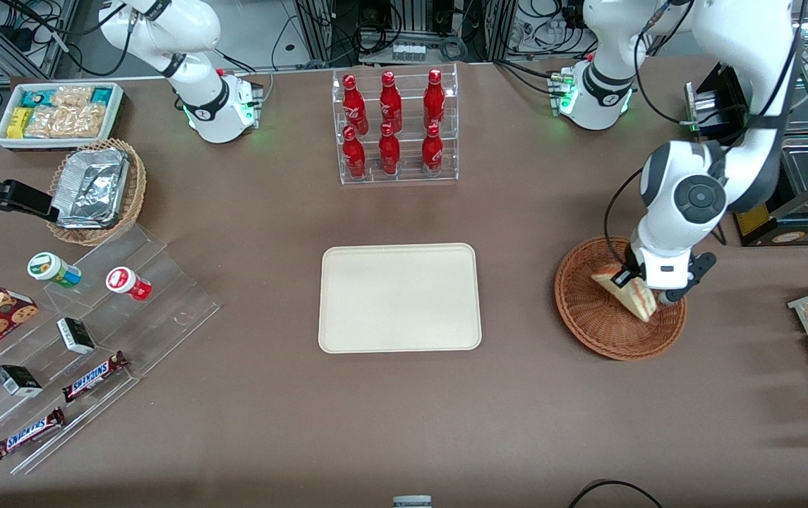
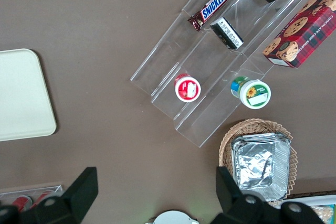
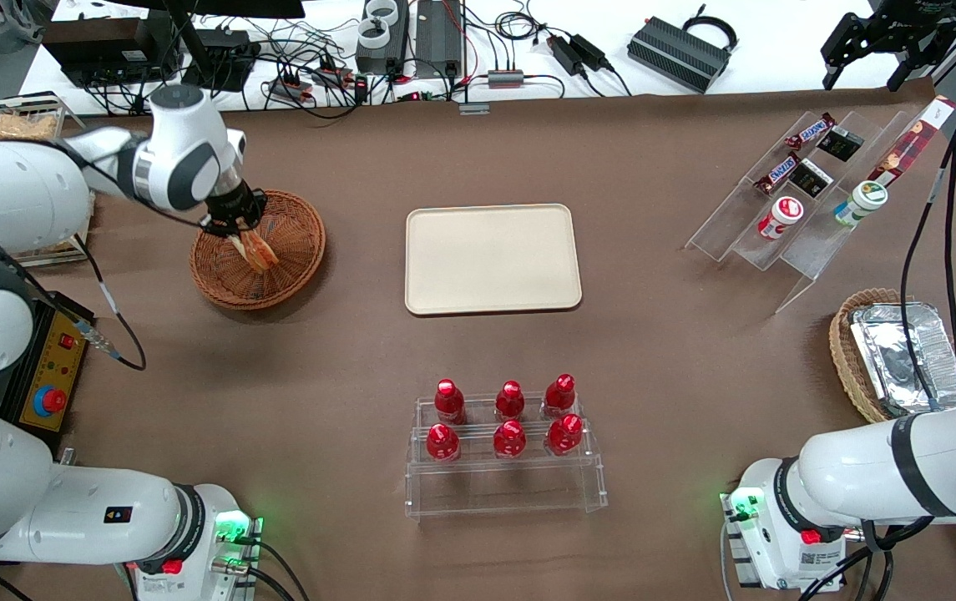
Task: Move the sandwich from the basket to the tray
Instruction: 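Lift the sandwich and carry it over the cream tray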
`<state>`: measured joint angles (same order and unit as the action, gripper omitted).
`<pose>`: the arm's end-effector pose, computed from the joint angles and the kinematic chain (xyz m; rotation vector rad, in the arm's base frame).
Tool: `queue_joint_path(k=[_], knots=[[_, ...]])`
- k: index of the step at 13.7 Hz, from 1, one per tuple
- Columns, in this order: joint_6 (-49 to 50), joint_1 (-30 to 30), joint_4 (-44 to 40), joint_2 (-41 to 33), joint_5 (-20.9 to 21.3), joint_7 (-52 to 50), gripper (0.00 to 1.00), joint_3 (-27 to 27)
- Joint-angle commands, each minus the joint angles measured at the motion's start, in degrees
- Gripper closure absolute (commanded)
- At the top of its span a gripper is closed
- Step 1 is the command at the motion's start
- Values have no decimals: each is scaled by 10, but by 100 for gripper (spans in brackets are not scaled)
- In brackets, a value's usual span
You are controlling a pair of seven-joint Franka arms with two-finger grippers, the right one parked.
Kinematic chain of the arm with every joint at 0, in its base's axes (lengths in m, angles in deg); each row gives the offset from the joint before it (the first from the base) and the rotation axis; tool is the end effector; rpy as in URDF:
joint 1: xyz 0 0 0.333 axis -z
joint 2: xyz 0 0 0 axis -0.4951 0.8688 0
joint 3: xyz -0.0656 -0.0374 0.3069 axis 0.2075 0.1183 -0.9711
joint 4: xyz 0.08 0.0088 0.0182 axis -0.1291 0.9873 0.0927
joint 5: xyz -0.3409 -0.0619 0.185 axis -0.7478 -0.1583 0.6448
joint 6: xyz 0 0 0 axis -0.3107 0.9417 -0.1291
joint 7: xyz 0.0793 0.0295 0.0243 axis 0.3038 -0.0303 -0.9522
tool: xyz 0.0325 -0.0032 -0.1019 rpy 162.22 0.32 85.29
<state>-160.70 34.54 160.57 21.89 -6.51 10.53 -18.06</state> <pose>0.5408 -0.0856 0.3273 -2.8211 -1.0098 -0.0076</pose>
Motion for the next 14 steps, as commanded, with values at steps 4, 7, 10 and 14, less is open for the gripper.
queue_joint_path(k=[4, 7, 10, 14], knots=[[205, 72, -186, 10, 6, -12, 100, 105], [218, 145, -261, 66, 5, -25, 100, 116], [202, 220, -361, 170, 5, -51, 100, 116], [154, 290, -444, 276, 12, -58, 100, 116]])
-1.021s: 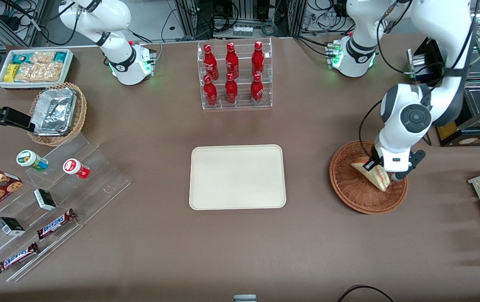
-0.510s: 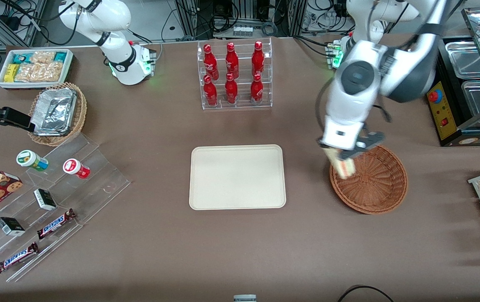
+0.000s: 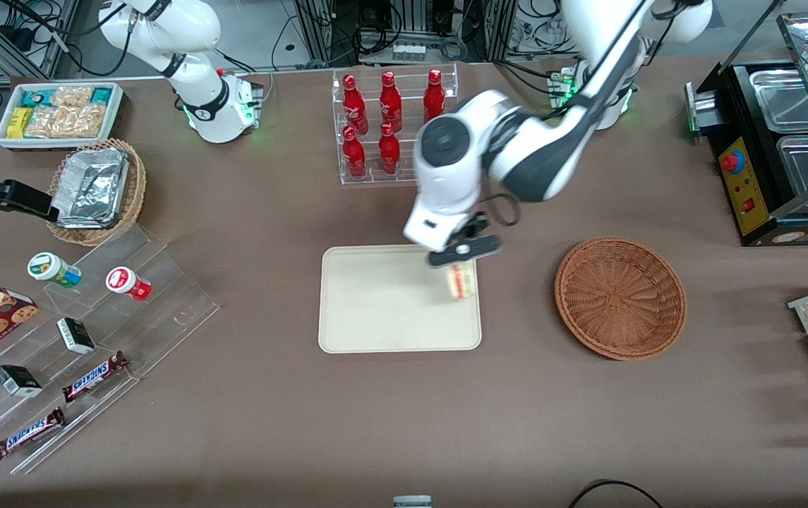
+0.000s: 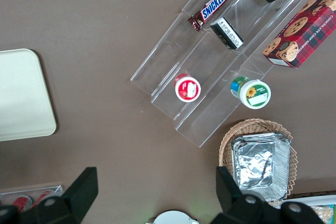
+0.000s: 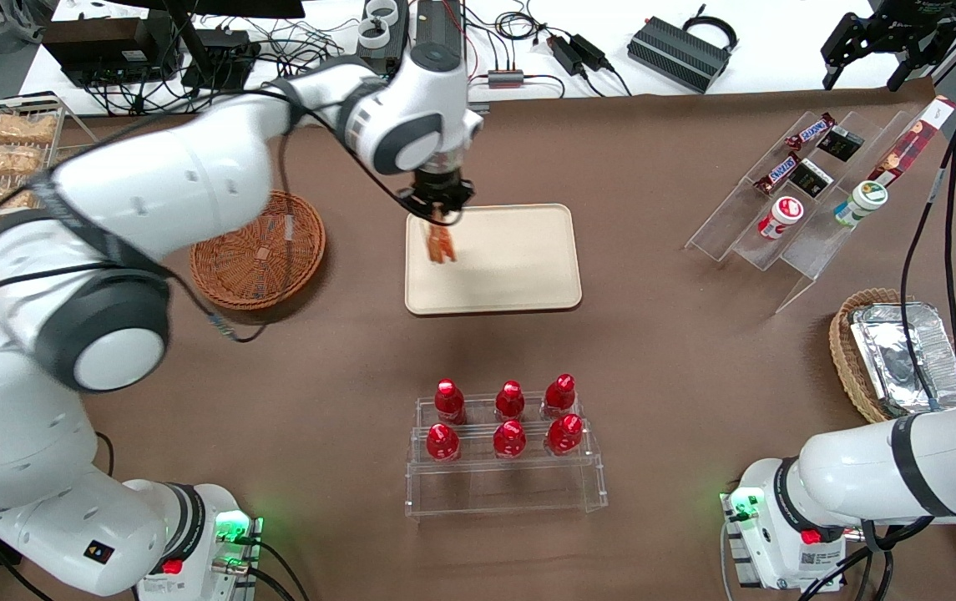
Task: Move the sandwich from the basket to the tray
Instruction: 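Lift the sandwich and carry it over the cream tray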
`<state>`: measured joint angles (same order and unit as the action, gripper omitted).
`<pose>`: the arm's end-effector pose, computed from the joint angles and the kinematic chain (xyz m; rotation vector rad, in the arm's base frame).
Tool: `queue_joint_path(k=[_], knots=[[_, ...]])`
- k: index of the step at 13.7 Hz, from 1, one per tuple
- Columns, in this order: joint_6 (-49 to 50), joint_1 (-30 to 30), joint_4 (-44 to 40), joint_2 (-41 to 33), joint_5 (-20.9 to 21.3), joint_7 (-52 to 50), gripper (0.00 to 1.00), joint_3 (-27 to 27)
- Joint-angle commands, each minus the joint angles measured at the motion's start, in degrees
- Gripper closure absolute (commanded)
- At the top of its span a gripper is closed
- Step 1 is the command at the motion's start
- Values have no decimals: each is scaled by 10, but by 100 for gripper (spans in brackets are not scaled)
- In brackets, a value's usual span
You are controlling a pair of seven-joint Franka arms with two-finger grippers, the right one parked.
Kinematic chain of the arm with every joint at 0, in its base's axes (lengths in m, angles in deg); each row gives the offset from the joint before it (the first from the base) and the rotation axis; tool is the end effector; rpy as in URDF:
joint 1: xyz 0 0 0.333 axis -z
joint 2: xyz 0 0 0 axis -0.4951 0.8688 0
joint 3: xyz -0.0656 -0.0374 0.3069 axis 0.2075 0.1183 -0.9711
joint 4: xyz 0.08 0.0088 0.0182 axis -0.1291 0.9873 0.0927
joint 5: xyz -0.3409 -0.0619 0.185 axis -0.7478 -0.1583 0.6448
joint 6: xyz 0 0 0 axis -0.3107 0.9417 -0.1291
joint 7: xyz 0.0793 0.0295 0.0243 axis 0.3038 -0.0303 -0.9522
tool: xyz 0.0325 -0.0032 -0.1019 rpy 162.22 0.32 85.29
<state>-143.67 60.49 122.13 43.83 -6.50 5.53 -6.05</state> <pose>0.4977 -0.4790 0.3736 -3.0672 -0.2932 0.0319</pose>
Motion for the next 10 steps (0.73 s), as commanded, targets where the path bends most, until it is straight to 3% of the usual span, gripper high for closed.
queue_joint_path(k=[1, 6, 10], knots=[[-45, 47, -61, 71, 16, -8, 100, -6], [-105, 66, -59, 118, 68, 7, 100, -8], [-127, 65, -64, 144, 78, 17, 100, -10]])
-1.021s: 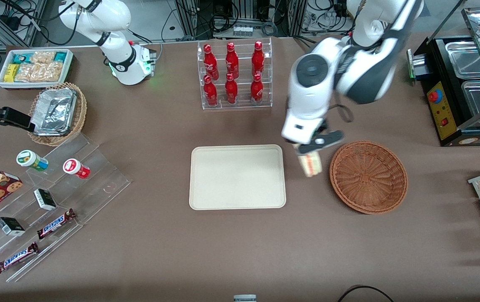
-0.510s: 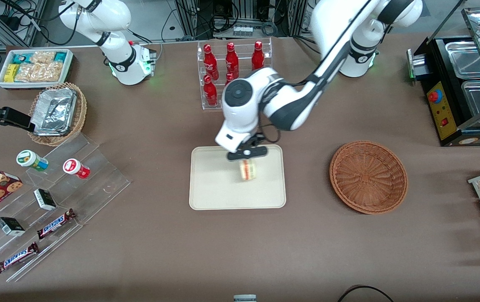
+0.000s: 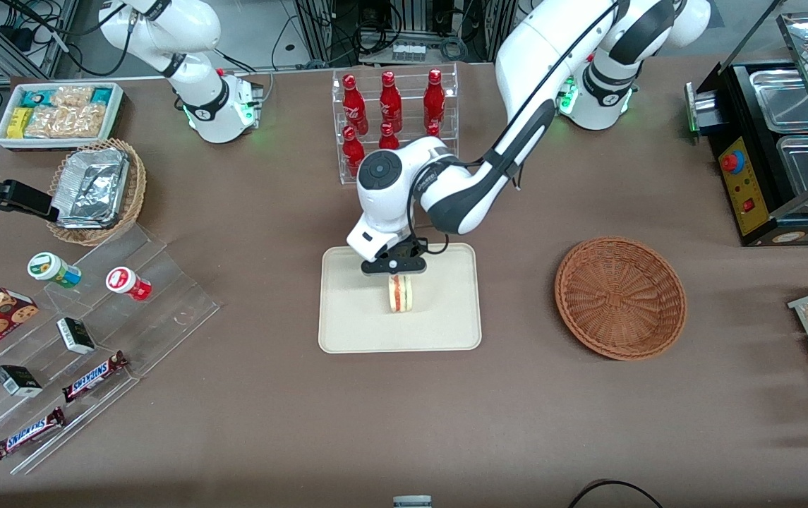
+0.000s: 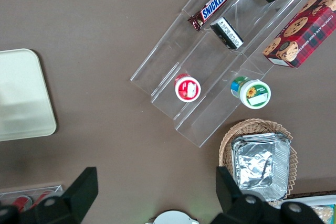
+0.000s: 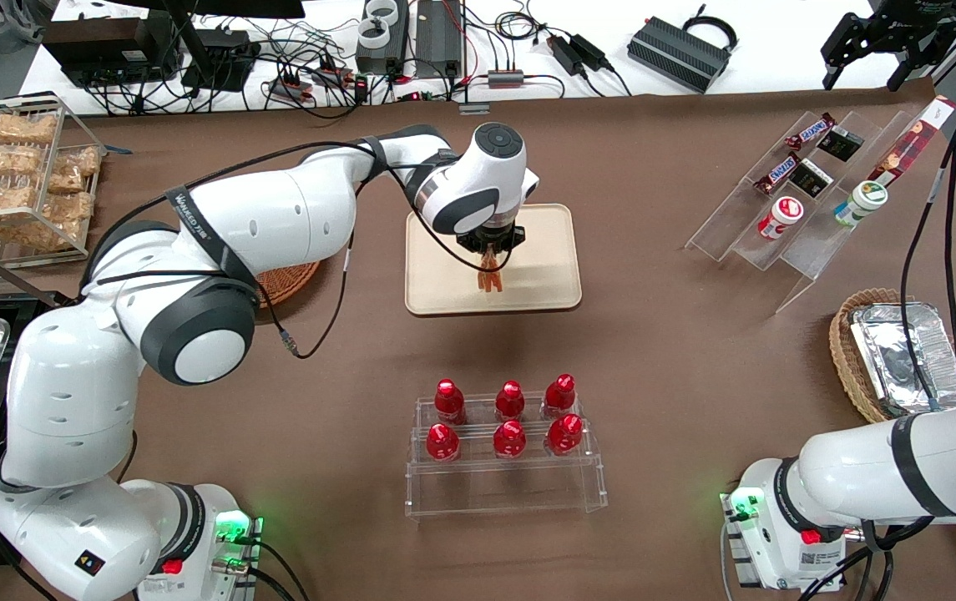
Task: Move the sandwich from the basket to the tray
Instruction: 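Lower the sandwich onto the tray and open the left gripper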
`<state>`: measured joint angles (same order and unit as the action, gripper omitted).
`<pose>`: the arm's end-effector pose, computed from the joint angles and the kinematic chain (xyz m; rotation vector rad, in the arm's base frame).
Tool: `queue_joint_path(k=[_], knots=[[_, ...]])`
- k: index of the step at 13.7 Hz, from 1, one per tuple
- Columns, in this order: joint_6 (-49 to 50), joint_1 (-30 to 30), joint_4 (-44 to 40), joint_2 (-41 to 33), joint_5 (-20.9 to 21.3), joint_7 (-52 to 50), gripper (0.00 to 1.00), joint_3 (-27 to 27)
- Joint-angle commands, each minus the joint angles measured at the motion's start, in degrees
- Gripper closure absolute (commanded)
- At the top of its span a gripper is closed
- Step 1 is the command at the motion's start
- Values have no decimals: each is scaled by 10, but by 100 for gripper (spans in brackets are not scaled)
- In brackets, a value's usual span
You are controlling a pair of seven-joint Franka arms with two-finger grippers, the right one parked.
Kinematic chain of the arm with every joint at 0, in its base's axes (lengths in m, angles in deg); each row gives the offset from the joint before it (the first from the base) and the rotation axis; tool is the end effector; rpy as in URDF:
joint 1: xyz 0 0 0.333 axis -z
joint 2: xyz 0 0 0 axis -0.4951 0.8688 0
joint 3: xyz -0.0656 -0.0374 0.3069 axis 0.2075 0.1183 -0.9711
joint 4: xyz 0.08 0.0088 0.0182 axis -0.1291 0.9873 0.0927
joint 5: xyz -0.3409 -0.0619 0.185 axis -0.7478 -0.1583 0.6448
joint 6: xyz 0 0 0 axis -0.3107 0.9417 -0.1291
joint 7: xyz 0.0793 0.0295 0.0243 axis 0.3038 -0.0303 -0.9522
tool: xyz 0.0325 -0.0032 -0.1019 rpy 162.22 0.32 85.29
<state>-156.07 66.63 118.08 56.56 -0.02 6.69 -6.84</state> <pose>0.4794 -0.5479 0.2689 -3.1189 -0.0414 -0.0853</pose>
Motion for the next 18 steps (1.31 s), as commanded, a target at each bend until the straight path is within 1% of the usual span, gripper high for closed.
queue_joint_path(k=[1, 4, 6, 7, 8, 9, 11, 13, 14, 16, 17, 18], knots=[[-4, 3, -25, 22, 14, 5, 100, -2], [-5, 2, -24, 32, 26, 4, 100, -2], [-6, 1, -26, 41, 27, 4, 89, -2], [-10, 1, -26, 40, 27, 5, 56, -2], [-10, 1, -26, 39, 27, 4, 15, -2], [-10, 0, -26, 37, 27, 2, 3, -2], [-6, -2, -35, 31, 23, -5, 2, -2], [0, -10, -27, -6, 18, -20, 2, -3], [17, -27, -26, -26, 14, -36, 2, -1], [93, -46, -26, -81, -23, -32, 1, 0], [131, -59, -23, -108, -33, -32, 1, -1], [158, -80, -15, -132, -34, -26, 1, 1]])
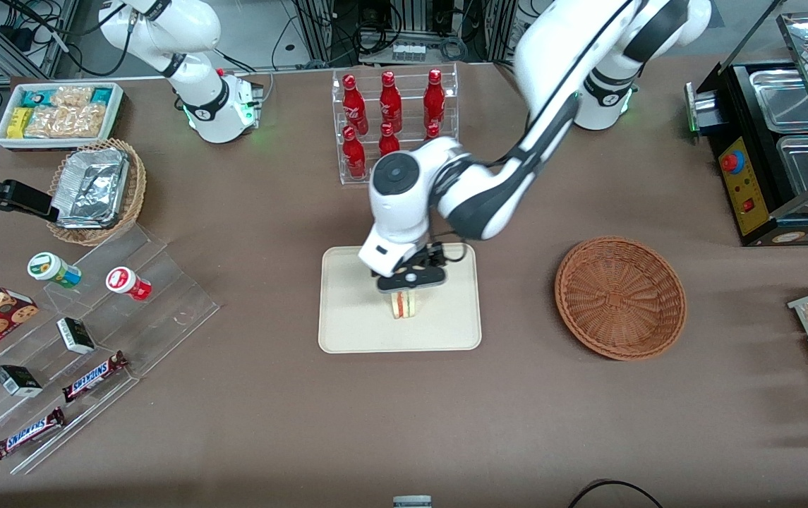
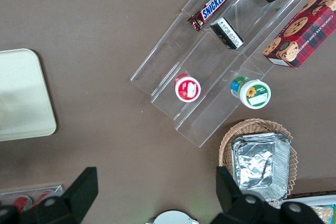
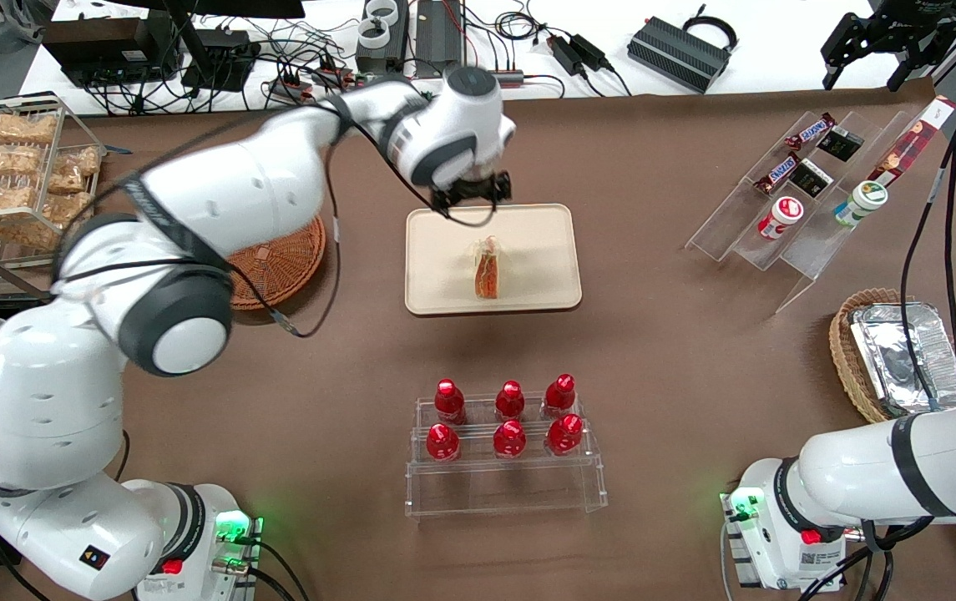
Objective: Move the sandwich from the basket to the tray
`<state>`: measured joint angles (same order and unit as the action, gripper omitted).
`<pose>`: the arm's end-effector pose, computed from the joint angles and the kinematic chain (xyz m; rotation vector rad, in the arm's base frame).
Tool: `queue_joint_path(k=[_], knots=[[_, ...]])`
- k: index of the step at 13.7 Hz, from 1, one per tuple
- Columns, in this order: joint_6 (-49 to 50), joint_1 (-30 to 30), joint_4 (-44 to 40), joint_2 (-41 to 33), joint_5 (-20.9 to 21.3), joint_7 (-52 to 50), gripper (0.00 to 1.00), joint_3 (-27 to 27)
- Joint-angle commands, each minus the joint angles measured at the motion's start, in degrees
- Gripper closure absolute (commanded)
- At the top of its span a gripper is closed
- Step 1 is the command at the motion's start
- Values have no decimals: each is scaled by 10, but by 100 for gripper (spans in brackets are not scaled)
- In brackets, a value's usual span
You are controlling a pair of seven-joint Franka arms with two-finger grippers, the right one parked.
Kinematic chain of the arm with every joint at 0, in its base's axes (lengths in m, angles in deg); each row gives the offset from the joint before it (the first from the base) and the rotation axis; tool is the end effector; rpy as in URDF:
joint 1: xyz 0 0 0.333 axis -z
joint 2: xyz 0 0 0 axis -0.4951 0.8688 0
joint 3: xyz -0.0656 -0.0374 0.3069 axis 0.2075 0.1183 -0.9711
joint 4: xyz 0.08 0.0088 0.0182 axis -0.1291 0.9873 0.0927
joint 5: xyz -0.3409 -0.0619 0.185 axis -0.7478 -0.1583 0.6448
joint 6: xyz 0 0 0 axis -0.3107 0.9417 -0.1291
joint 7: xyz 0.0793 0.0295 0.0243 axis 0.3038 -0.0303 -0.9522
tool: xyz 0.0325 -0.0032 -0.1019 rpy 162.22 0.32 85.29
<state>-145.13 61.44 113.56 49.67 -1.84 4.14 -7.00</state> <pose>0.5324 -0.4931 0.3738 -3.0867 -0.3176 -0.1136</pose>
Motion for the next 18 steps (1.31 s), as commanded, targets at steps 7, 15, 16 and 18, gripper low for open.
queue_joint_path(k=[7, 15, 16, 18], knots=[[199, -185, 123, -260, -100, 247, 1, 3], [315, -335, 123, -333, -155, 549, 1, -48], [321, -335, 124, -340, -155, 566, 1, -61], [326, -334, 126, -352, -142, 582, 1, -85]])
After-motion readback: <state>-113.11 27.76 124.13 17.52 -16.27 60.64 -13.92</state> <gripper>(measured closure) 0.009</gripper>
